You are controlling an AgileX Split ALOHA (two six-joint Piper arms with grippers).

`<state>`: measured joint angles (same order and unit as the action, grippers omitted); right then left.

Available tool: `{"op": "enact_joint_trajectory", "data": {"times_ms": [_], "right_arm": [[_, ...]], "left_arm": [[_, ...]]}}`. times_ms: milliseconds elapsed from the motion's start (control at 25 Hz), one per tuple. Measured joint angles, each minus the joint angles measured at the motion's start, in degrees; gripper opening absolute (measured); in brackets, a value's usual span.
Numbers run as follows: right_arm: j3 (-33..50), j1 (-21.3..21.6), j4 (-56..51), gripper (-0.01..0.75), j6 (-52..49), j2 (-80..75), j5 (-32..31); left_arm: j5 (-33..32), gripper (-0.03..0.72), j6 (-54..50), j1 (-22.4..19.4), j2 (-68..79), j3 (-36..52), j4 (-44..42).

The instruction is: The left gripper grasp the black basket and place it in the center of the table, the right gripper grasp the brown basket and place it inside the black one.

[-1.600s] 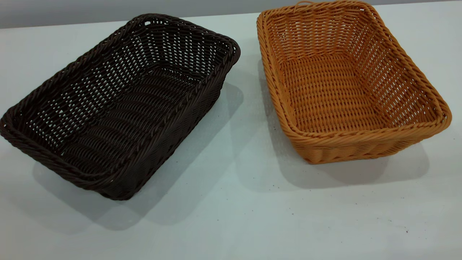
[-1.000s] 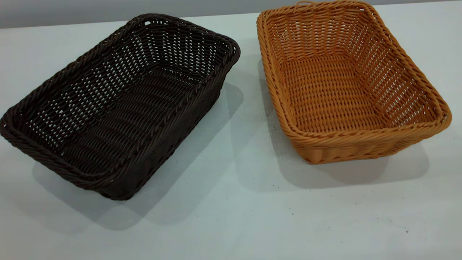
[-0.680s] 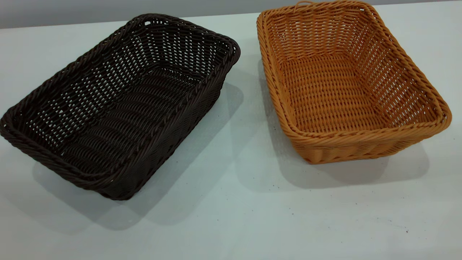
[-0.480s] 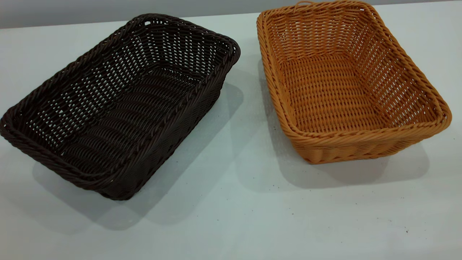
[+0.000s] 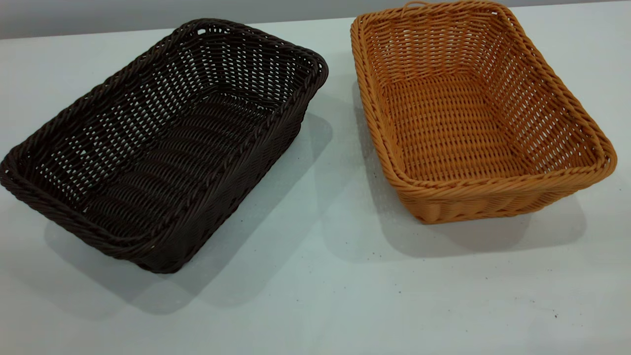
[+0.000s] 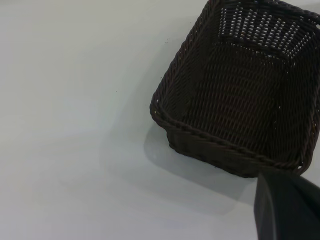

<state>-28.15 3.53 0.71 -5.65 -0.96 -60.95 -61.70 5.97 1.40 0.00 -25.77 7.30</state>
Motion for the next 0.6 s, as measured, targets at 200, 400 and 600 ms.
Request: {"op": "enact_joint_trajectory", "data": {"times_ms": [200,400,600], "right_arm": [[0.0,0.0,-1.98,0.003,-0.18,0.0,0.38],[0.0,-0.06,-5.91,0.003,-0.18,0.0,0.38],[-0.48,-0.11,-8.61,0.003,-0.15,-0.57,1.49]], "left_arm": [[0.0,-0.001,-0.11,0.0,0.0,0.0,2.94],[0.75,-0.001,1.01,0.0,0.0,-0.33,5.41],[1.16,-0.001,1.15,0.0,2.1,-1.62,8.66]]}}
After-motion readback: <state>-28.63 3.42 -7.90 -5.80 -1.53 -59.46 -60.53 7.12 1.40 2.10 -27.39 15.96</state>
